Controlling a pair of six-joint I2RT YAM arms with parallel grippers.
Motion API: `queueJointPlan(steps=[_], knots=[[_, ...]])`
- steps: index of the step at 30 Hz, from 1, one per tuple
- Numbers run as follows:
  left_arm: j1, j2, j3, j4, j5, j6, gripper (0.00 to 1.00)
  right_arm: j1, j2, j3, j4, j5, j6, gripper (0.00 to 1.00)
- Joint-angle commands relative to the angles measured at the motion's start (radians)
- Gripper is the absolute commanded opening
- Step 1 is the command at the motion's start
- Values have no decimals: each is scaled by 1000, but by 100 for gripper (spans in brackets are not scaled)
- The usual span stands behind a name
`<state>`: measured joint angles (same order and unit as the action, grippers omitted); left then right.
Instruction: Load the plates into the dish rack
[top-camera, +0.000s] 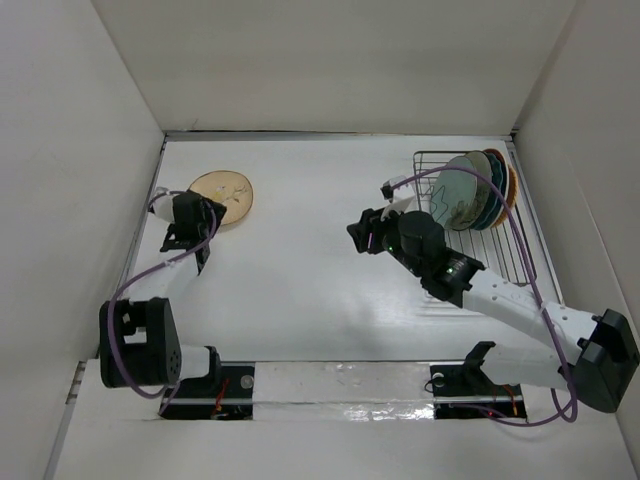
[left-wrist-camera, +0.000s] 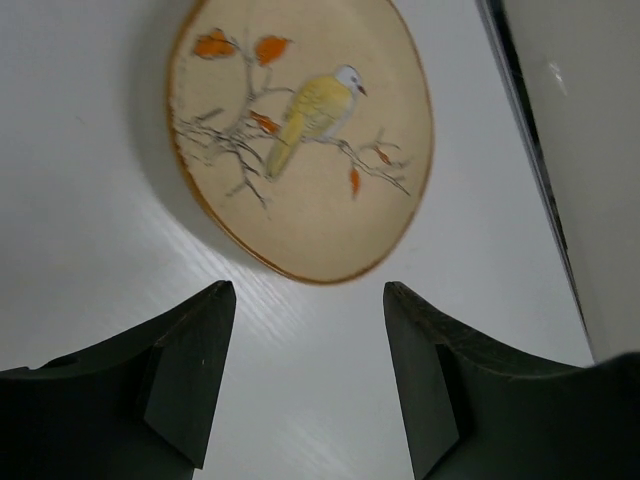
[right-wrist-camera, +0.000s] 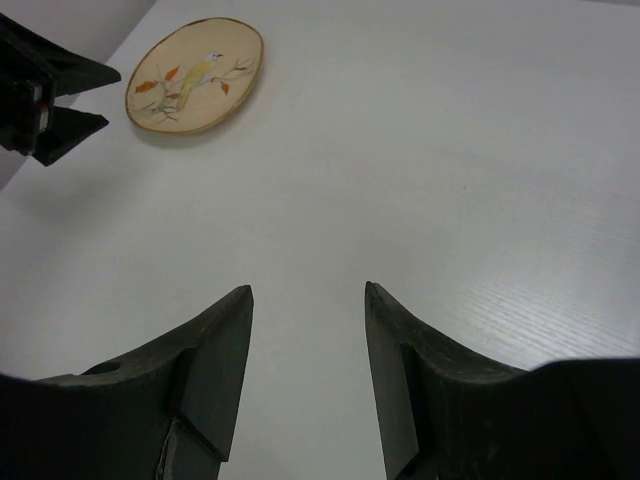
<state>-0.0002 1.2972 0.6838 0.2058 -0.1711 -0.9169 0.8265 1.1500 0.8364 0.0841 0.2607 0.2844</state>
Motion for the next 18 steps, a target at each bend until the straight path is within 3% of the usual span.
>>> queueJointPlan(steps=[1,7,13,18], knots=[[104,69,17,67,44,-25,57,8,-32,-6,66,-31,6,54],[199,226,40,90,113,-34,56,8,-29,-5,60,-44,-1,55],[200,365,121,127,163,-31,53,-10,-16,-3,59,-55,-1,55],[200,453,160,176,211,-60,46,-20,-4,1,57,-54,-2,55]])
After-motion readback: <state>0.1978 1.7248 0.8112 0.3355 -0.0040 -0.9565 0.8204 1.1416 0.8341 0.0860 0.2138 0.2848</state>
